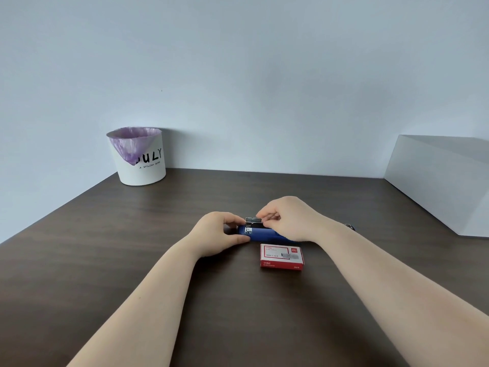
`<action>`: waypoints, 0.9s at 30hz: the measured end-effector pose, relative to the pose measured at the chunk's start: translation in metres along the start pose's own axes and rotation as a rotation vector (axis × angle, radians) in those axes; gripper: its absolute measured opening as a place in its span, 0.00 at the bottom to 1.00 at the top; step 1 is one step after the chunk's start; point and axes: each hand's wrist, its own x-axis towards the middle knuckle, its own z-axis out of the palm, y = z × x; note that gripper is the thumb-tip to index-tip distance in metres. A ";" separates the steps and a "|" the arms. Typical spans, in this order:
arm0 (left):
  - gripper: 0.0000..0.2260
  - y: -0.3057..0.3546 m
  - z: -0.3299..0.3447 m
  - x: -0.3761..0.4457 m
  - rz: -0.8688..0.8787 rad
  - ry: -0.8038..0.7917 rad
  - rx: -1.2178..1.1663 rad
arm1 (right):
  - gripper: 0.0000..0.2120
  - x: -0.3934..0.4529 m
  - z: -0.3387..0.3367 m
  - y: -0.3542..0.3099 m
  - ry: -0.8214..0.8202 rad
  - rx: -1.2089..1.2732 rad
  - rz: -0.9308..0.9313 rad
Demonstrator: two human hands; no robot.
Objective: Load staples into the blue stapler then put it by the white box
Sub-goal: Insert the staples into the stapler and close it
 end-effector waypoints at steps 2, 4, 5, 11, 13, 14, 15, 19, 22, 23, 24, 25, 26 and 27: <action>0.17 0.000 0.000 0.000 0.003 0.001 0.005 | 0.11 0.002 0.002 -0.001 0.000 -0.021 -0.014; 0.17 0.000 0.001 0.000 0.005 0.002 0.008 | 0.11 0.003 0.001 0.001 0.020 -0.009 -0.009; 0.16 -0.001 0.001 0.000 0.004 0.003 0.007 | 0.10 0.002 0.000 0.002 0.034 0.013 0.004; 0.17 0.000 0.001 -0.002 0.002 0.003 -0.001 | 0.10 -0.013 -0.007 0.018 0.118 0.078 0.071; 0.17 0.001 0.001 -0.003 0.006 0.005 0.012 | 0.15 -0.024 -0.014 0.028 0.114 0.029 0.110; 0.17 0.002 0.001 -0.004 0.007 0.007 0.018 | 0.19 -0.029 -0.017 0.035 0.107 -0.024 0.134; 0.17 0.003 0.001 -0.005 0.005 0.010 0.025 | 0.23 -0.034 -0.021 0.042 0.091 -0.103 0.166; 0.18 0.006 0.002 -0.005 0.002 0.009 0.062 | 0.29 -0.052 -0.029 0.072 -0.103 -0.363 0.373; 0.18 0.007 0.002 -0.005 -0.001 0.009 0.075 | 0.18 -0.059 -0.033 0.093 -0.128 -0.246 0.434; 0.18 0.007 0.002 -0.006 -0.002 0.010 0.076 | 0.18 -0.060 -0.035 0.096 -0.103 -0.172 0.433; 0.18 0.008 0.002 -0.006 -0.001 0.012 0.077 | 0.18 -0.060 -0.038 0.098 -0.081 -0.100 0.427; 0.18 0.008 0.002 -0.006 -0.001 0.013 0.080 | 0.17 -0.060 -0.041 0.099 -0.065 -0.034 0.420; 0.18 0.007 0.002 -0.006 0.001 0.014 0.084 | 0.15 -0.060 -0.044 0.098 -0.050 0.022 0.416; 0.17 0.007 0.003 -0.006 -0.001 0.017 0.085 | 0.13 -0.059 -0.047 0.096 -0.031 0.068 0.415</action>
